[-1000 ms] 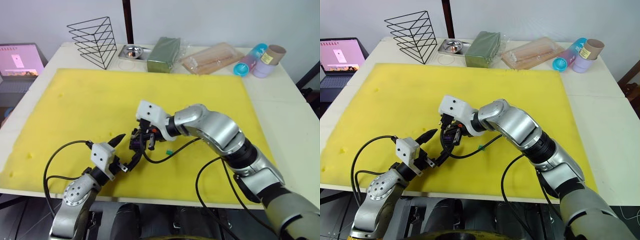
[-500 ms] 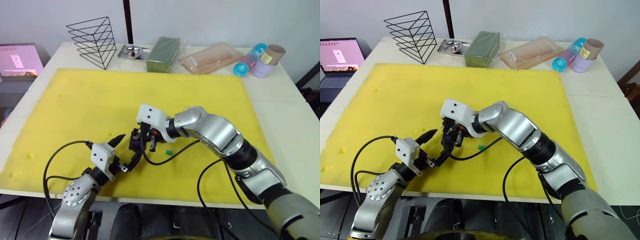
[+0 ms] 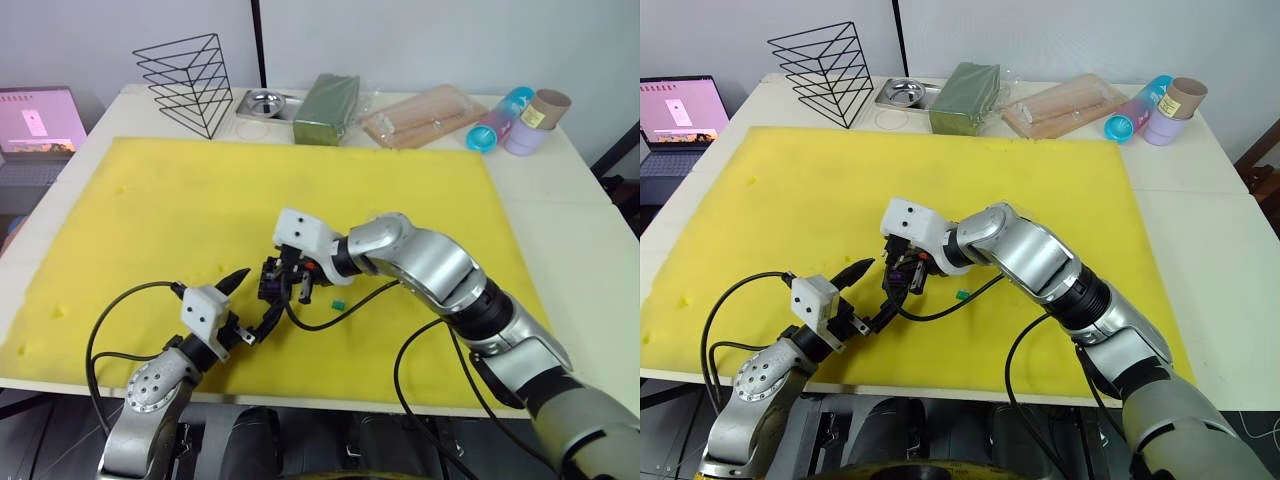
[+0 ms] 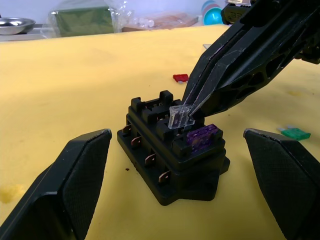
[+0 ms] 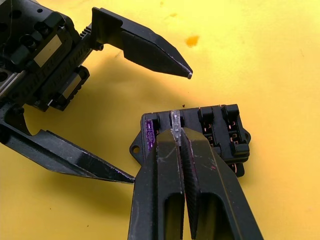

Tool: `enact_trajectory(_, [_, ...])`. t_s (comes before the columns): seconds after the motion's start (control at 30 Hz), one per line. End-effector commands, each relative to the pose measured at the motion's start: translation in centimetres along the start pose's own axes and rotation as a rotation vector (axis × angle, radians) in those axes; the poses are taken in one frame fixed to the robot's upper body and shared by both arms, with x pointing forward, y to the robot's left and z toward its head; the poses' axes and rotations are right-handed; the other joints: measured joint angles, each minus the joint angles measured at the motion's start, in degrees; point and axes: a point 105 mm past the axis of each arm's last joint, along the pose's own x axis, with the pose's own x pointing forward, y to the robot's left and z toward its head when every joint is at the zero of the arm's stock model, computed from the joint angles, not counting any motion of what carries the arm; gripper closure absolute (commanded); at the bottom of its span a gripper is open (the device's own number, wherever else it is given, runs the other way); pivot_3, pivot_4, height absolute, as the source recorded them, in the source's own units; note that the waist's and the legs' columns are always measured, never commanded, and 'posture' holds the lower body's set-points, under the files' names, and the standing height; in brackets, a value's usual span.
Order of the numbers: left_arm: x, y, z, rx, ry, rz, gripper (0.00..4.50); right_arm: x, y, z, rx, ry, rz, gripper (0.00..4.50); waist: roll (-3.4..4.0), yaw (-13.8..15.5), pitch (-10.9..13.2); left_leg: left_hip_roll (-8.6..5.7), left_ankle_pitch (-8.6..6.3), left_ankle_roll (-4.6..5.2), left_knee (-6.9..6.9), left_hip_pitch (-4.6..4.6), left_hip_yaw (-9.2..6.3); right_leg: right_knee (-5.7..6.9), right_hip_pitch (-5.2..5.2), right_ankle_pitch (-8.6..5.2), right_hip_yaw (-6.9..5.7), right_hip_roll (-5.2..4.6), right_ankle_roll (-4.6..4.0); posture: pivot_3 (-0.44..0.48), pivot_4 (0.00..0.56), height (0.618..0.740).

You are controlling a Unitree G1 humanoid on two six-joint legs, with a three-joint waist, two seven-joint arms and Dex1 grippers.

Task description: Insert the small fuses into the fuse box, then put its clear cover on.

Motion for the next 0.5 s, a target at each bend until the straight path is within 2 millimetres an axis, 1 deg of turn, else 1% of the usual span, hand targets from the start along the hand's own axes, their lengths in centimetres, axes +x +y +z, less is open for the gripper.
enact_trajectory(0.03, [0.12, -0.35, 0.87, 0.018, -0.027, -0.013, 0.02, -0.88, 0.05, 1.69, -0.019, -0.068, 0.012, 4.50, 0.00, 0.00, 0.00, 0.00, 0.00, 0.00, 0.00, 0.00, 0.00, 0.00, 0.00, 0.00, 0.00, 0.00, 0.00, 0.000, 0.150, 0.740])
enact_trajectory(0.33, [-0.07, -0.38, 0.82, 0.018, -0.024, -0.010, 0.02, -0.83, -0.27, 1.87, -0.025, -0.078, 0.002, 4.50, 0.00, -0.01, 0.00, 0.00, 0.00, 0.00, 0.00, 0.00, 0.00, 0.00, 0.00, 0.00, 0.00, 0.00, 0.00, 0.000, 0.150, 0.740])
enact_trajectory(0.5, [-0.14, -0.38, 0.77, 0.017, -0.023, -0.009, 0.02, -0.55, -0.34, 1.17, -0.040, -0.053, -0.008, 4.50, 0.00, -0.01, 0.00, 0.00, 0.00, 0.00, 0.00, 0.00, 0.00, 0.00, 0.00, 0.00, 0.00, 0.00, 0.00, 0.000, 0.150, 0.740])
